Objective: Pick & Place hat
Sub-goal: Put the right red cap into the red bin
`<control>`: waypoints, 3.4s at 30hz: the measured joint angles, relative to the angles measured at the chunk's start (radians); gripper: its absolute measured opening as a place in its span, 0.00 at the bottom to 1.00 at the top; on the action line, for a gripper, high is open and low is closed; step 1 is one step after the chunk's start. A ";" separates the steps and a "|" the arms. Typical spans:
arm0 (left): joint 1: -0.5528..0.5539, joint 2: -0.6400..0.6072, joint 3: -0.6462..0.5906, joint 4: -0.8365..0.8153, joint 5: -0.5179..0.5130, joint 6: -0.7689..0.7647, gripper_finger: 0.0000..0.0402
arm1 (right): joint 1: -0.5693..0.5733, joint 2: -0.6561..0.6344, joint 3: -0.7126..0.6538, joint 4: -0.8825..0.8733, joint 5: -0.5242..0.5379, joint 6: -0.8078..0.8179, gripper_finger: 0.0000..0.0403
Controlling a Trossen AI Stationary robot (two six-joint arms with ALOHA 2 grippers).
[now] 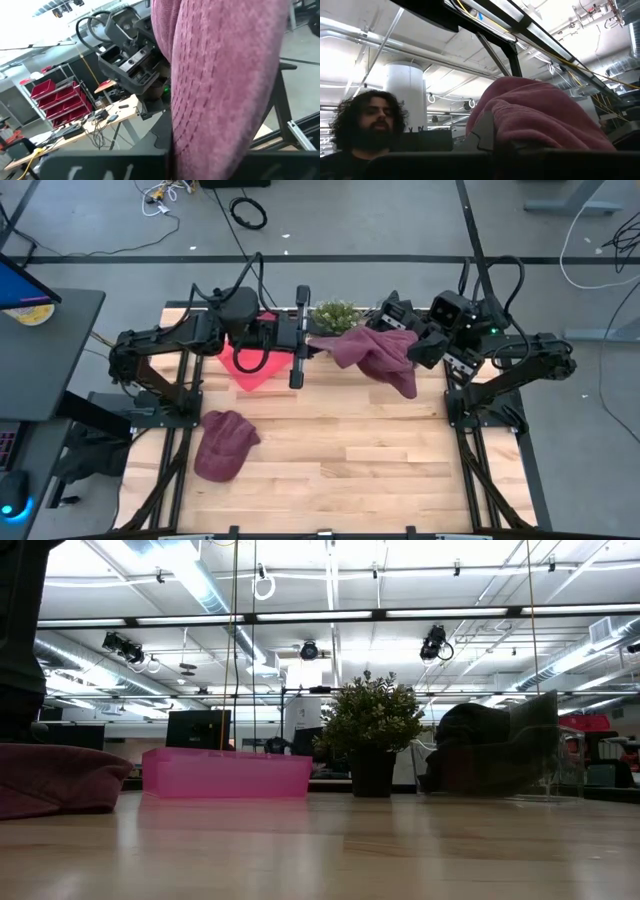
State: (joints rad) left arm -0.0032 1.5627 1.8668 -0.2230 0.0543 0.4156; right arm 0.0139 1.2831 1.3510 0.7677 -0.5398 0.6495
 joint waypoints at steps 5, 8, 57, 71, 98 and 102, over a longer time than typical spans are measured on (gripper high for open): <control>0.000 -0.010 0.000 -0.050 -0.039 0.023 0.03 | 0.000 -0.005 0.000 -0.059 -0.011 0.050 0.18; -0.001 -0.030 0.000 -0.096 -0.111 0.034 0.03 | -0.010 -0.016 0.000 -0.128 -0.012 0.049 0.35; 0.092 -0.124 -0.396 -1.268 -0.952 -0.175 0.03 | -0.193 -0.215 0.000 -1.093 0.344 -0.219 0.48; 0.182 -0.150 -0.712 -0.937 -1.082 0.114 0.04 | -0.158 -0.214 0.000 -1.301 0.402 -0.283 0.02; 0.312 -0.122 -0.827 -0.590 -0.987 0.692 0.04 | -0.154 -0.210 0.000 -1.299 0.402 -0.298 0.01; 0.339 -0.091 -0.827 -0.569 -1.018 0.689 0.04 | -0.154 -0.198 0.000 -1.304 0.401 -0.292 0.01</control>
State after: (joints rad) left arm 0.3361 1.4714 1.0397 -0.7921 -0.9633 1.1043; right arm -0.1402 1.0849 1.3505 -0.5364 -0.1386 0.3577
